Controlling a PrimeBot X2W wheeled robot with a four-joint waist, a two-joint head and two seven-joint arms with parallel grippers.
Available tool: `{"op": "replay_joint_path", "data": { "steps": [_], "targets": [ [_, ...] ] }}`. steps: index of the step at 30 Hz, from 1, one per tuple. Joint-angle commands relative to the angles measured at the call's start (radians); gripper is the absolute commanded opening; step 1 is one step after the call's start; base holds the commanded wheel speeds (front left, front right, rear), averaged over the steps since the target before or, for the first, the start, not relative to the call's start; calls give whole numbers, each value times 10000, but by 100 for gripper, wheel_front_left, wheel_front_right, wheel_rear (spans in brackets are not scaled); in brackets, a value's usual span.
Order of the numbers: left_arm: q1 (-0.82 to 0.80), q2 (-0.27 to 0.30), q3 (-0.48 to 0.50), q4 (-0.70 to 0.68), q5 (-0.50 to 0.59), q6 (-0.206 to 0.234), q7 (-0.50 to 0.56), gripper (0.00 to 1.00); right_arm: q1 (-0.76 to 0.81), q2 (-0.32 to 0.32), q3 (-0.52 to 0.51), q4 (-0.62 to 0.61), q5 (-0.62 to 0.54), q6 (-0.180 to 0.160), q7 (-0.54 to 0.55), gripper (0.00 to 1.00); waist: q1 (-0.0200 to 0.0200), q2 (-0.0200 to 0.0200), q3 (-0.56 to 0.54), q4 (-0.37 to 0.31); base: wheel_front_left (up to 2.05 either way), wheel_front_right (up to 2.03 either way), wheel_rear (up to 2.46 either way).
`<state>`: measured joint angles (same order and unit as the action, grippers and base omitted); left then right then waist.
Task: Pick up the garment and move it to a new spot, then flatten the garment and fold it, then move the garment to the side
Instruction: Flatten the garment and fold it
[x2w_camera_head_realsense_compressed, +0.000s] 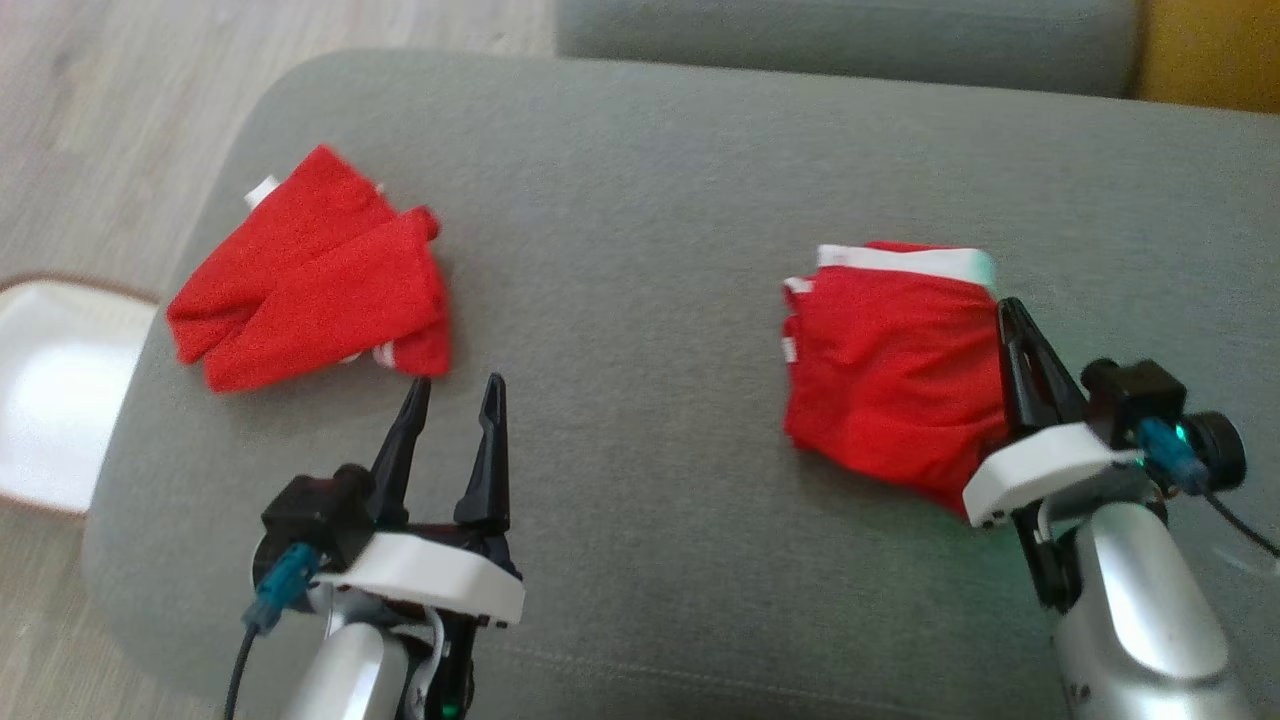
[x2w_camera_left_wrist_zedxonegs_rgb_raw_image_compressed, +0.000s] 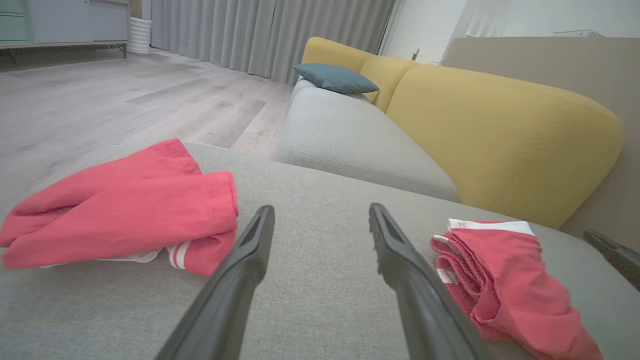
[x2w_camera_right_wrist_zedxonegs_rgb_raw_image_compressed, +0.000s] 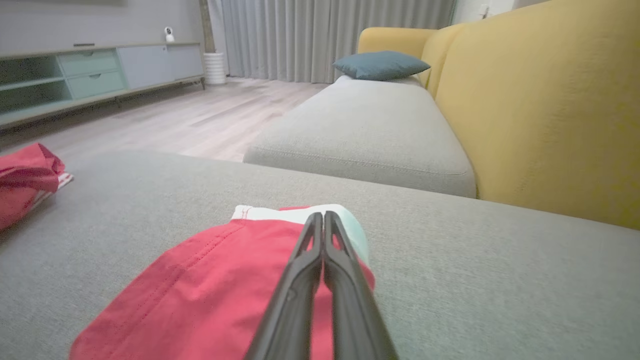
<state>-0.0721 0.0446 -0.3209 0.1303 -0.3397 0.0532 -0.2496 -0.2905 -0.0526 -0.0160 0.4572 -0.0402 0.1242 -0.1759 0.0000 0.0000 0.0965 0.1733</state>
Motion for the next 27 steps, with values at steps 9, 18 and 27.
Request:
{"op": "replay_joint_path", "data": {
  "steps": [9,18,27],
  "targets": [
    [-747,56,177,-288,-224,42,-122,100,-1777,-421,-365,2124,-855,65,-305,0,0,0,1079,1275,0,0,0],
    [-999,56,30,-329,-298,108,-122,100,-2554,-368,-751,3745,-1396,65,-547,0,0,0,1526,1455,0,0,0],
    [-1192,56,56,-289,-190,154,-122,100,-2904,-141,-651,4246,-1411,65,-816,0,0,0,1361,1028,0,0,0]
  ]
}}
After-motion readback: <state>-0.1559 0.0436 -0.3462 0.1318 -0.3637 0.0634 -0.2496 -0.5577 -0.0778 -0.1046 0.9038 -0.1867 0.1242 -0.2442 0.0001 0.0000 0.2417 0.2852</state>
